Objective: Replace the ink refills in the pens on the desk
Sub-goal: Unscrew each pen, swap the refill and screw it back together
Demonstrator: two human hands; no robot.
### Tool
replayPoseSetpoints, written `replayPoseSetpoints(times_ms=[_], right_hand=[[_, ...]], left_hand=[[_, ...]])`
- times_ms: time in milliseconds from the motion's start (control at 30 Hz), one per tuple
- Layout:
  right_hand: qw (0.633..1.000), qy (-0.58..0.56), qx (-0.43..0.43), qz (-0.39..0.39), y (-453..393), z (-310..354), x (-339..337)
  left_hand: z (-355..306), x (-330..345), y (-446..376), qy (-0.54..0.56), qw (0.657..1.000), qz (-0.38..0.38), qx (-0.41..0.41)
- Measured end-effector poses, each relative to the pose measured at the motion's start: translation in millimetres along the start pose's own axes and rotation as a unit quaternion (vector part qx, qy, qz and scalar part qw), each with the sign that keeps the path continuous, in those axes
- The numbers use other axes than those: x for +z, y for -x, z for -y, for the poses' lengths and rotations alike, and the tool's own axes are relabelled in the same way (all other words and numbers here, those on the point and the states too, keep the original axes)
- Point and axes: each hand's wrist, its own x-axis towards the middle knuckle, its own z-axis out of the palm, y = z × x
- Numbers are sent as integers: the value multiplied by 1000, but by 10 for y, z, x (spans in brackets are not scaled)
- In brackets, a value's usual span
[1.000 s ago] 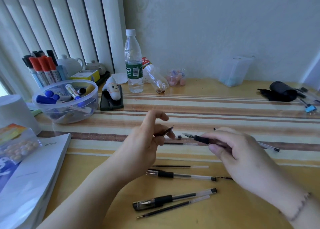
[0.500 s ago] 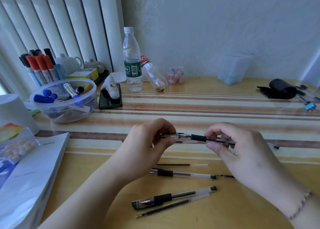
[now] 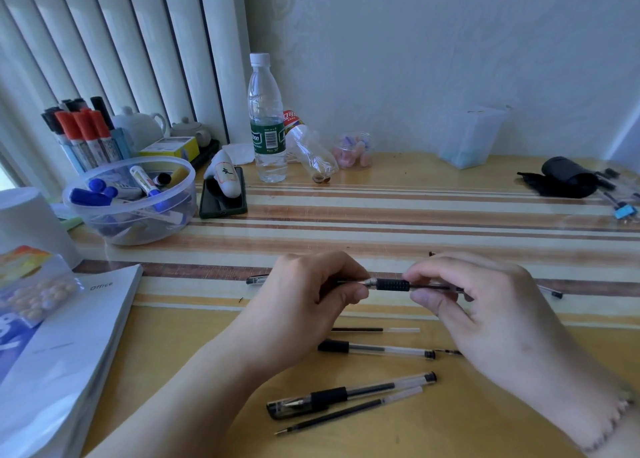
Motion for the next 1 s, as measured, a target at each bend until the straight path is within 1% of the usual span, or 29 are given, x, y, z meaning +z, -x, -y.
replayPoseSetpoints(times_ms=[133, 267, 333, 367, 433, 500, 567, 667, 733, 833, 1000], right_hand=[[1000, 5, -9, -9, 15, 21, 13], [1000, -1, 3, -17, 16, 58, 8], [1000, 2, 8, -9, 0, 83, -9], [1000, 2, 21, 3, -12, 88, -29], [996, 9, 77, 40, -57, 55, -121], [986, 48, 137, 79, -105, -82, -267], [972, 98, 183, 107, -136, -278, -434], [938, 138, 251, 195, -129, -453, -568], [923, 132, 271, 240, -113, -494, -556], [908, 119, 279, 289, -102, -516, -494], [901, 128, 270, 316, -64, -536, -494]], left_hand=[[6, 14, 2, -6, 1000, -3, 6], [2, 17, 9, -5, 1000, -7, 22], [10, 28, -1, -4, 1000, -6, 26], [11, 31, -7, -6, 1000, 0, 26], [6, 29, -25, -26, 999, 19, 23], [49, 3, -45, -62, 998, 26, 17], [127, -62, -60, -119, 993, 11, 5], [252, -163, -79, -235, 970, -11, -54], [311, -195, -81, -273, 957, -1, -98], [358, -214, -84, -275, 950, 12, -145], [483, -206, -134, -243, 952, 10, -186]])
